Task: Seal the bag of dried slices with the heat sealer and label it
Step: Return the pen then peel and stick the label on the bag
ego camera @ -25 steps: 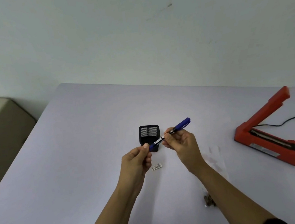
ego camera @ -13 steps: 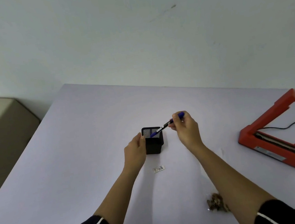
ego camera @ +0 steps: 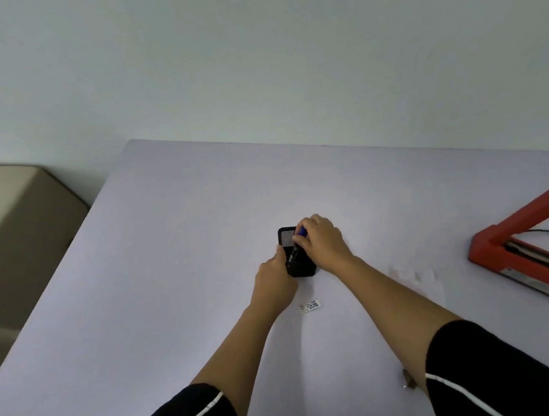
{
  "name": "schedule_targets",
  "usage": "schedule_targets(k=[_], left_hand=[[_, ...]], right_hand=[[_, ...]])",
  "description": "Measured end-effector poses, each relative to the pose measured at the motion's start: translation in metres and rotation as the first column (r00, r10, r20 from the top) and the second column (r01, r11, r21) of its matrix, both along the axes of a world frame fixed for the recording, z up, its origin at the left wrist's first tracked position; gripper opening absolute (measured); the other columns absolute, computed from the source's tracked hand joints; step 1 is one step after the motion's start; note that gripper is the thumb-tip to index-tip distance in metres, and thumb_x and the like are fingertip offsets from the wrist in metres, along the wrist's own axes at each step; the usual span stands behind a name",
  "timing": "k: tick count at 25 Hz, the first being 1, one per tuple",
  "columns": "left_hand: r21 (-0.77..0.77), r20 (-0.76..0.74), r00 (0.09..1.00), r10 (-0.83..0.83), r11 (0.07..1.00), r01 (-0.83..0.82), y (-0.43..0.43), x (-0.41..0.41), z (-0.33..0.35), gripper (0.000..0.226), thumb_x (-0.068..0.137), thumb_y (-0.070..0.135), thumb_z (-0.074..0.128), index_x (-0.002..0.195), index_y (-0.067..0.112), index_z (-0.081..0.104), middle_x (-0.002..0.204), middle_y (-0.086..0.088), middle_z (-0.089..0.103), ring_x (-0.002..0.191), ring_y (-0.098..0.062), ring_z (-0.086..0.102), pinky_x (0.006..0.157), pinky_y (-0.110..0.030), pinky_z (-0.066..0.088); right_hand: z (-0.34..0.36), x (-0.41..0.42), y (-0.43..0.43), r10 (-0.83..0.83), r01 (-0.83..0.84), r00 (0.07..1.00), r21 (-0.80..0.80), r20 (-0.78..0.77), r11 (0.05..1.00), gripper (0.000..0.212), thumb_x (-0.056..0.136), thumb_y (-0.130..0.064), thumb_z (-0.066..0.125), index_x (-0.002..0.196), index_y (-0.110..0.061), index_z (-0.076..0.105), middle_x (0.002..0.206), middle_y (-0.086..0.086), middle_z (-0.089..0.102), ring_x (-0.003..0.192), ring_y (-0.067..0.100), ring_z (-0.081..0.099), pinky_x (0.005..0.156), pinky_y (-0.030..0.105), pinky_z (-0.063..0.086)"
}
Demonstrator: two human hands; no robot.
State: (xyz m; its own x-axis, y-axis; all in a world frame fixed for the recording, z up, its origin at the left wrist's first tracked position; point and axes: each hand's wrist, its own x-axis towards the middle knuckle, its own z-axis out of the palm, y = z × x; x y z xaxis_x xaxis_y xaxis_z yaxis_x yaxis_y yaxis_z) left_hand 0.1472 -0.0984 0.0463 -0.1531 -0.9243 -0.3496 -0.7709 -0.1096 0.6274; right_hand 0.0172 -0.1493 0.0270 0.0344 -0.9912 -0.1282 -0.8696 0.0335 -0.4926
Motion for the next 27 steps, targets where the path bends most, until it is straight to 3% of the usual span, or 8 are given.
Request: schedule_targets(k=[2, 5, 8, 10, 12, 16, 21, 27], left_hand=[[-0.002, 0.021, 1.000, -0.023, 1.000, 0.023, -0.001, 0.000, -0.001, 0.066, 0.083, -0.004, 0.039, 0.145, 0.009, 0.023, 0.109, -0.022, 0.059, 0.098, -0.034, 0.054, 0.068, -0.028, 0.037], [-0.045, -0.005, 1.000, -0.023, 0.999, 0.022, 0.001, 0.003, -0.001, 0.064, 0.082, -0.005, 0.040, 0.144, 0.008, 0.028, 0.113, -0.021, 0.058, 0.103, -0.034, 0.053, 0.073, -0.029, 0.038], [-0.198, -0.177, 0.956, 0.234, 0.943, -0.268, 0.012, 0.014, -0.014, 0.048, 0.085, -0.003, 0.045, 0.131, 0.009, 0.048, 0.119, -0.012, 0.058, 0.103, -0.024, 0.055, 0.087, -0.032, 0.045], [-0.204, -0.196, 0.924, 0.328, 0.908, -0.366, 0.025, 0.021, -0.033, 0.032, 0.088, 0.004, 0.051, 0.119, 0.008, 0.057, 0.113, -0.010, 0.060, 0.093, -0.019, 0.058, 0.083, -0.028, 0.046], [-0.118, -0.131, 0.957, 0.260, 0.954, -0.275, 0.039, 0.022, -0.058, 0.026, 0.090, 0.012, 0.056, 0.115, 0.007, 0.062, 0.112, -0.010, 0.058, 0.091, -0.021, 0.060, 0.081, -0.025, 0.045], [-0.019, -0.036, 0.996, 0.082, 0.996, -0.083, 0.052, 0.008, -0.089, 0.036, 0.088, 0.023, 0.063, 0.121, 0.010, 0.062, 0.115, -0.008, 0.054, 0.093, -0.024, 0.059, 0.084, -0.028, 0.046], [-0.162, 0.017, 0.997, 0.073, 0.984, -0.070, 0.059, -0.005, -0.104, 0.025, 0.086, 0.015, 0.063, 0.110, 0.007, 0.067, 0.108, -0.012, 0.057, 0.095, -0.028, 0.057, 0.080, -0.032, 0.048], [-0.116, -0.055, 0.990, 0.129, 0.984, -0.135, 0.057, -0.008, -0.101, 0.011, 0.086, 0.007, 0.061, 0.095, 0.003, 0.066, 0.099, -0.012, 0.061, 0.090, -0.028, 0.058, 0.075, -0.030, 0.046]], right_hand=[[-0.001, -0.002, -0.007, 0.016, -0.018, 0.997, -0.031, -0.081, 0.999, 0.033, 0.091, -0.029, 0.057, 0.119, -0.013, 0.053, 0.119, 0.011, 0.051, 0.111, 0.028, 0.047, 0.090, 0.040, 0.042], [0.001, -0.008, -0.012, 0.051, -0.049, 0.996, 0.029, -0.076, 0.998, 0.049, 0.090, -0.029, 0.058, 0.134, -0.014, 0.040, 0.129, 0.013, 0.046, 0.119, 0.029, 0.043, 0.094, 0.042, 0.040], [-0.006, -0.024, 0.003, -0.109, 0.116, 0.993, -0.131, 0.053, 0.985, 0.039, 0.091, -0.025, 0.056, 0.127, -0.011, 0.049, 0.125, 0.013, 0.049, 0.115, 0.029, 0.047, 0.090, 0.042, 0.041], [-0.022, -0.041, 0.027, -0.248, 0.279, 0.955, -0.211, 0.162, 0.937, 0.027, 0.091, -0.016, 0.054, 0.116, -0.007, 0.056, 0.114, 0.015, 0.054, 0.106, 0.031, 0.053, 0.085, 0.040, 0.045], [-0.047, -0.056, 0.058, -0.274, 0.296, 0.949, -0.146, 0.154, 0.944, 0.021, 0.090, -0.008, 0.053, 0.110, -0.006, 0.059, 0.107, 0.015, 0.055, 0.098, 0.030, 0.056, 0.081, 0.037, 0.047], [-0.081, -0.052, 0.099, -0.036, 0.011, 0.986, 0.152, 0.164, 0.988, 0.029, 0.089, -0.016, 0.059, 0.118, -0.014, 0.062, 0.107, 0.008, 0.053, 0.093, 0.023, 0.058, 0.080, 0.031, 0.048], [-0.086, -0.029, 0.105, 0.044, -0.051, 0.995, 0.079, 0.087, 0.996, 0.036, 0.085, -0.027, 0.066, 0.120, -0.020, 0.063, 0.108, 0.004, 0.050, 0.092, 0.017, 0.053, 0.076, 0.026, 0.045], [-0.083, -0.022, 0.106, -0.016, -0.009, 0.983, 0.135, 0.181, 0.991, 0.017, 0.084, -0.018, 0.067, 0.100, -0.012, 0.068, 0.110, 0.006, 0.052, 0.098, 0.019, 0.054, 0.084, 0.028, 0.047]])
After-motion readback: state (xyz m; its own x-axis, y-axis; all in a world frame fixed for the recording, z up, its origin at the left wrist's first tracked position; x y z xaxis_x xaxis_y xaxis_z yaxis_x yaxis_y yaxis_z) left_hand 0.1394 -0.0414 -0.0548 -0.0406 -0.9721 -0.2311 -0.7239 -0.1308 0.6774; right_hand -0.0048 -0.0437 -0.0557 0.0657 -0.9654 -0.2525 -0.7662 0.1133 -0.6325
